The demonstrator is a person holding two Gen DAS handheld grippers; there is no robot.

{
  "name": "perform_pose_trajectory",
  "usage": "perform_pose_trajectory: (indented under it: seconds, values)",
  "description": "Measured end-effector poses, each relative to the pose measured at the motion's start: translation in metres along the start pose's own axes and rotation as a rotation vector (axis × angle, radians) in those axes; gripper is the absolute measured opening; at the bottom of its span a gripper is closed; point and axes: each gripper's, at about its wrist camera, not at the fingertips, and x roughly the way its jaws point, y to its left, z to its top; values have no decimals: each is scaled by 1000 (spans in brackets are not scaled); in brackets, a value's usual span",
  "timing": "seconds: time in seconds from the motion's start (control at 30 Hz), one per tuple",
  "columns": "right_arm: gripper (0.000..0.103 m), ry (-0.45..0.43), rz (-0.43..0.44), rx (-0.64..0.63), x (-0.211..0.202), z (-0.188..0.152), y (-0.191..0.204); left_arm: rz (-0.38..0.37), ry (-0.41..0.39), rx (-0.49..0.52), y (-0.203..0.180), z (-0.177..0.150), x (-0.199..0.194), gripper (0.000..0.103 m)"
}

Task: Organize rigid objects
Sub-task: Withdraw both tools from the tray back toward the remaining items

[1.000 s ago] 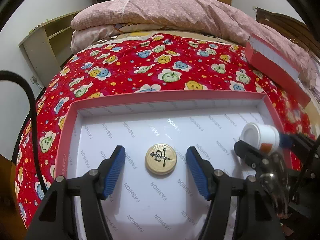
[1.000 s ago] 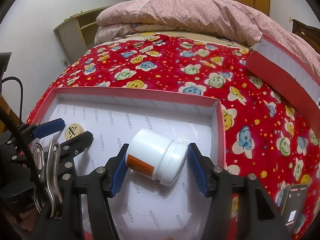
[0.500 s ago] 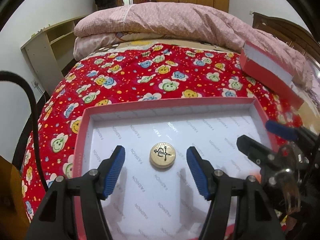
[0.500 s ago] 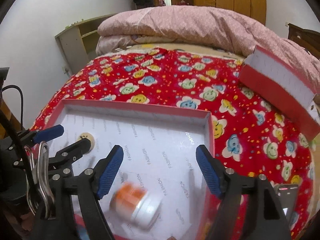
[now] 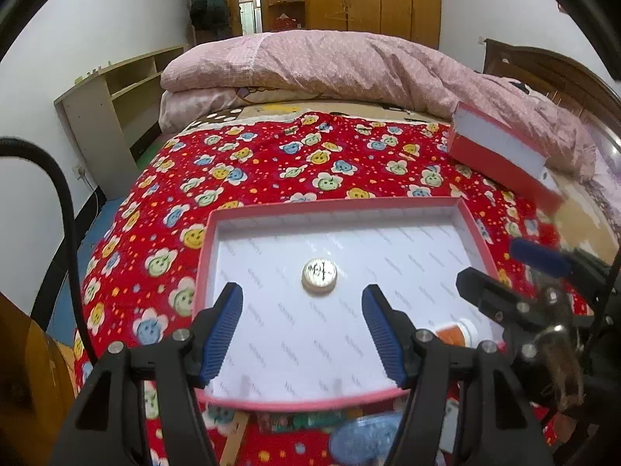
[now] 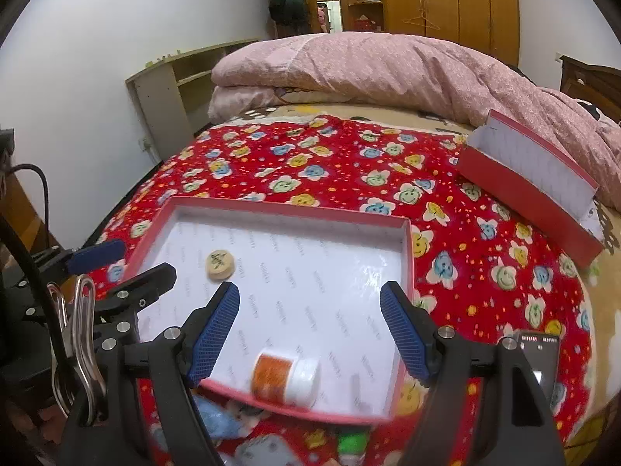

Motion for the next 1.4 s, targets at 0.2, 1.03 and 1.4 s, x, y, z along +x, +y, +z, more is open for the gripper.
perform_pose_trajectory:
  seconds: [0.2,1.03,1.4]
  values:
    - [77,-7,17,7,-24,-17,9,15,-17,-3,7,-19,-29,68]
    - [77,69,27,-15,-81,-124,24,8,51,-85,50,-124,-73,68]
    - [85,168,73,-73,-90,-188,12,-5,98,-85,55,-160,-71,68]
